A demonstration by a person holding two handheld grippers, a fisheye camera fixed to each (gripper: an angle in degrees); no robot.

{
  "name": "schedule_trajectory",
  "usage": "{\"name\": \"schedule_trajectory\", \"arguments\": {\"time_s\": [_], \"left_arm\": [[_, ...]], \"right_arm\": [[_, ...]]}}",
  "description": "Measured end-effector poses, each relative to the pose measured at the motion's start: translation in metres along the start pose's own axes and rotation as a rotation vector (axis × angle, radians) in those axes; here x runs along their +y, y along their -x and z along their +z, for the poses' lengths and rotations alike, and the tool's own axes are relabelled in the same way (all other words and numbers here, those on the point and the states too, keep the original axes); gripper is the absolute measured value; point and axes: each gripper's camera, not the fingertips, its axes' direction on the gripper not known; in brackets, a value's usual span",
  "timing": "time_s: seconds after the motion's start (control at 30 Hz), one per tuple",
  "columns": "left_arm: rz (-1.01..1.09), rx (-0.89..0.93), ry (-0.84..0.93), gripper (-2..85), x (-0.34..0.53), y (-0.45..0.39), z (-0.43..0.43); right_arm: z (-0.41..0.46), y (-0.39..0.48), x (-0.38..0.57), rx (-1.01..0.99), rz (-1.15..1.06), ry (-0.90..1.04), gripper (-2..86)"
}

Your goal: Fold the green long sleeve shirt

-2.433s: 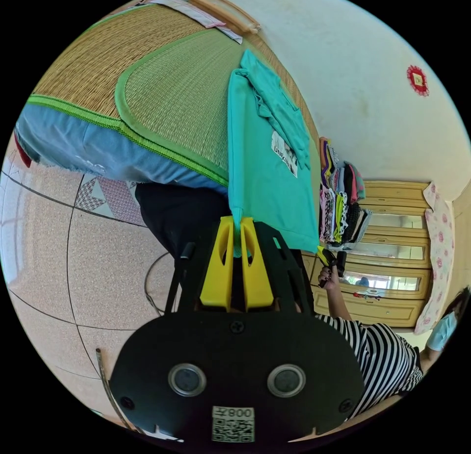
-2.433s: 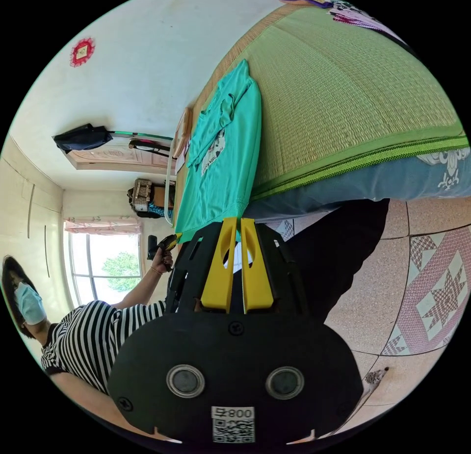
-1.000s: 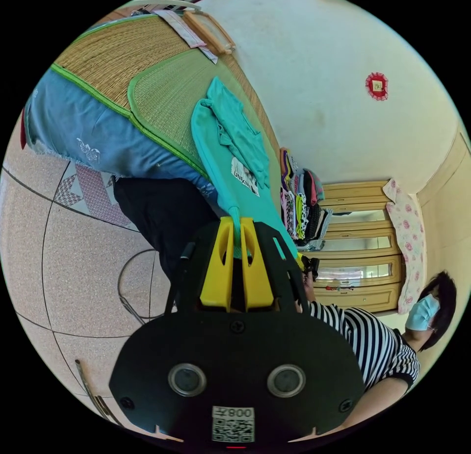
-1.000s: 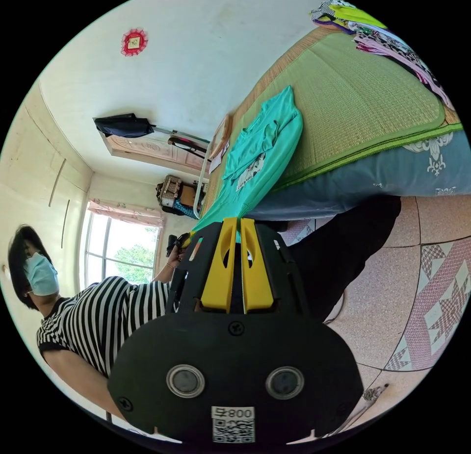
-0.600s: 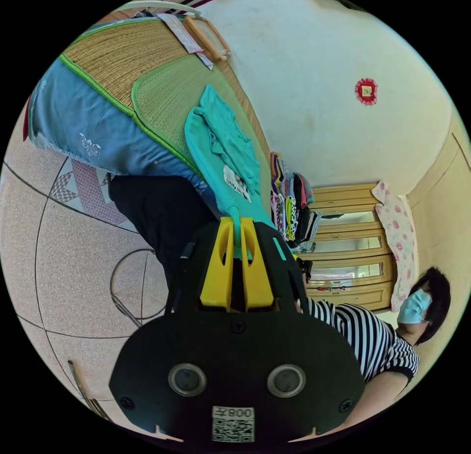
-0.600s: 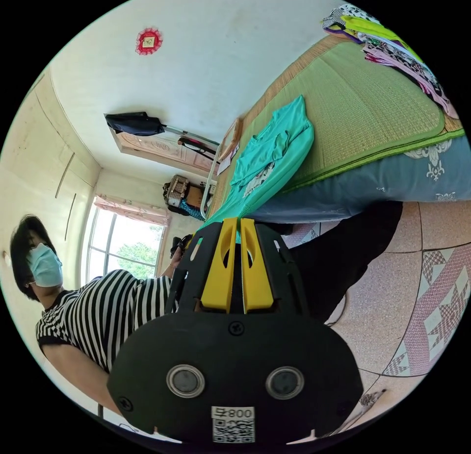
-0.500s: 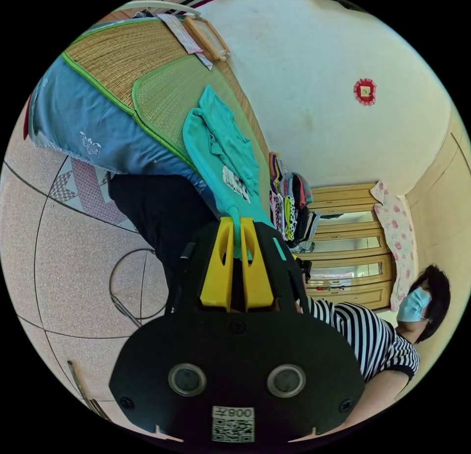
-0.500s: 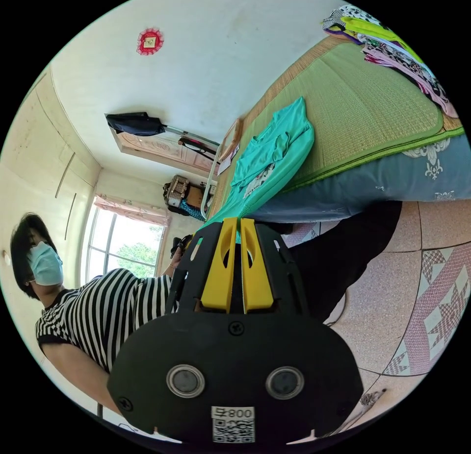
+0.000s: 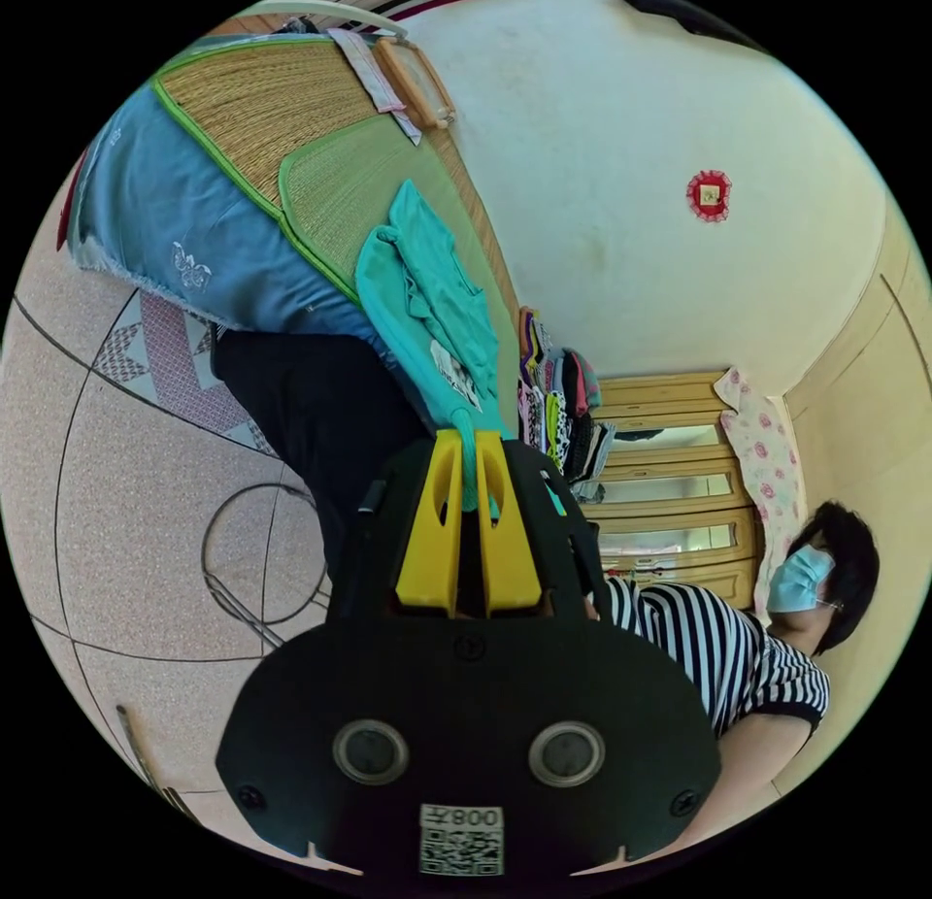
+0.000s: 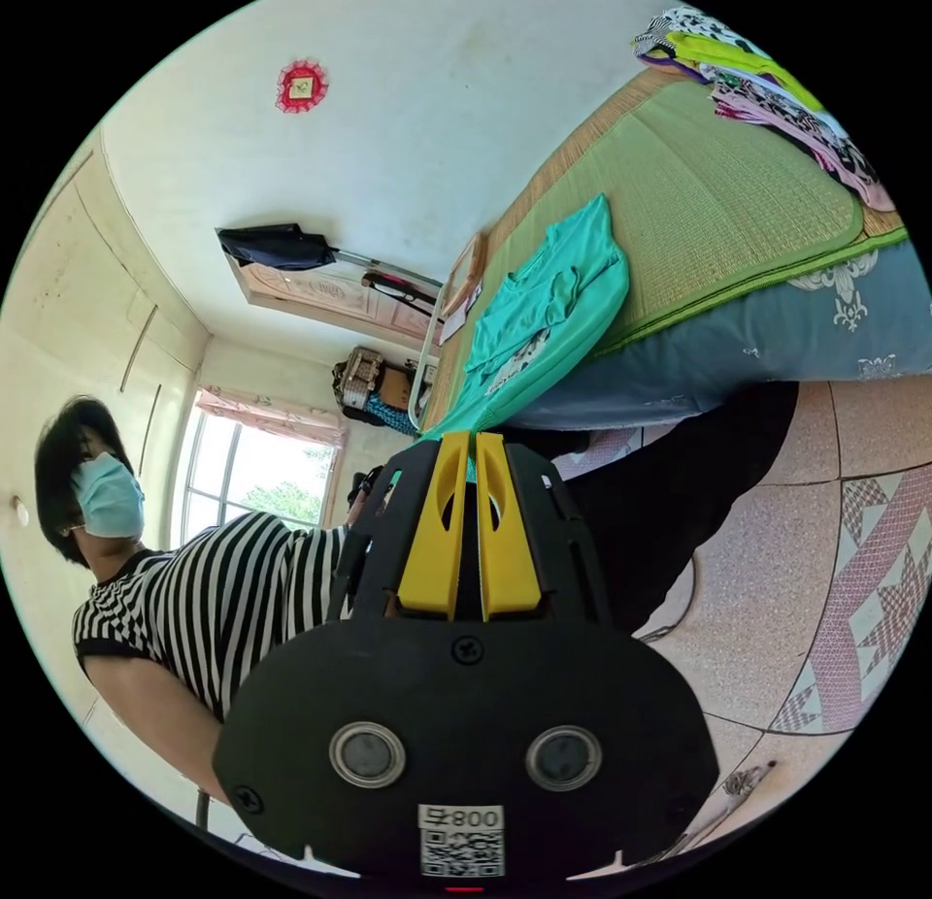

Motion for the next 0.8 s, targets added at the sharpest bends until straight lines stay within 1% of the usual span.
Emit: {"name": "schedule_trajectory", "arguments": {"time_s": [0.4, 0.57, 0.8], "left_arm": [[-0.002, 0.019, -0.006, 2.3, -0.002, -0.004, -0.007], [-0.02, 0.039, -0.01, 2.2, -0.02, -0.001, 0.003], [-0.012, 0.042, -0.013, 2.3, -0.053, -0.006, 0.013]], "right_arm": [[0.001, 0.003, 0.019, 0.008, -0.022, 0.027, 0.7], [0.015, -0.013, 0.017, -0.013, 0.003, 0.015, 0.7], [0.043, -0.015, -0.005, -0.016, -0.022, 0.01, 0.7]]}}
